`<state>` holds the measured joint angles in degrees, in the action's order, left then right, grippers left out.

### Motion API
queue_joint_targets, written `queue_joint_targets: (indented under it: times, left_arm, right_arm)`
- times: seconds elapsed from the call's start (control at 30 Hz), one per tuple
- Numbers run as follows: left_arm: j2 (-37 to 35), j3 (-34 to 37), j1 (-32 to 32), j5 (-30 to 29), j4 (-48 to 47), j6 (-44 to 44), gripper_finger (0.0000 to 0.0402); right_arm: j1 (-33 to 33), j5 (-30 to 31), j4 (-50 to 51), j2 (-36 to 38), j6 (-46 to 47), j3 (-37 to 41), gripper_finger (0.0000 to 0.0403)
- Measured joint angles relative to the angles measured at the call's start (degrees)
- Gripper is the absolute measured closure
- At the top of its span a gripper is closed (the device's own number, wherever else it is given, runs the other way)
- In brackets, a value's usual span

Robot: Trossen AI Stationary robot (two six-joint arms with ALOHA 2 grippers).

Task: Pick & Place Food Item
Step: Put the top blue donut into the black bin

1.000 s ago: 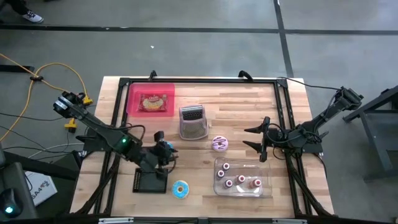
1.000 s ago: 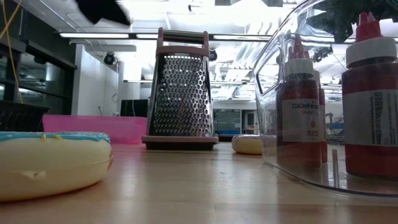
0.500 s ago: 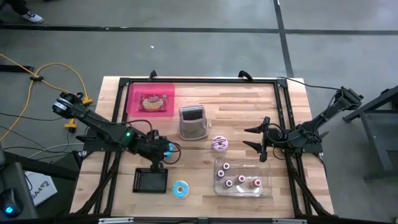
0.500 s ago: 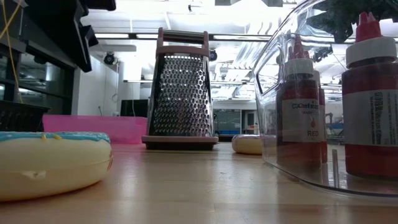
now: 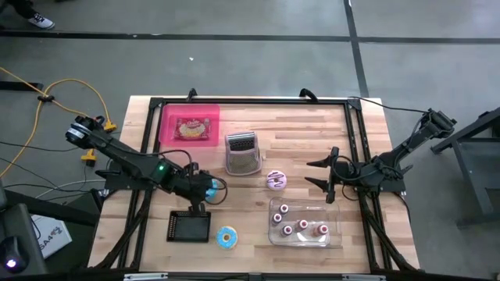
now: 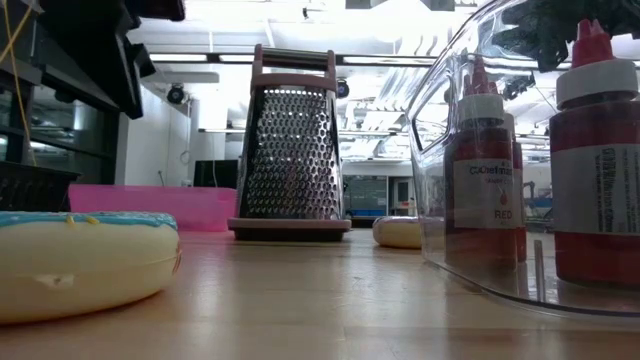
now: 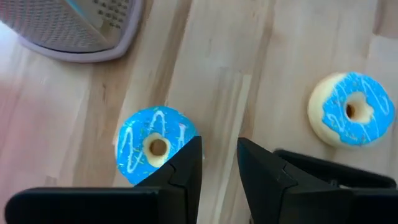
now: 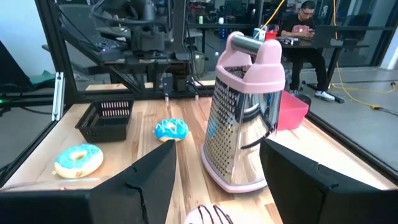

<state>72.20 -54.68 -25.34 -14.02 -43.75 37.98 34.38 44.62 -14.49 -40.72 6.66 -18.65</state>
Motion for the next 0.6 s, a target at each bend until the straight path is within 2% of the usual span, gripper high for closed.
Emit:
queue_joint_targets:
  times: [0.17,0.33,0.6]
  left_arm:
    - [0.0,0.0,2.2,1.9,0.0,0.9,0.0306]
    - [0.0,0.0,4.4,6.4,0.0,1.3,0.0300]
    - [0.0,0.0,5.0,6.4,0.0,4.1,0.0232]
  right_arm:
    - [0.0,0.0,2.0,0.0,1.2,0.0,0.0183]
    - [0.0,0.2,2.1,0.0,1.2,0.0,0.0183]
    - [0.0,0.2,2.3,0.0,1.1,0.0,0.0183]
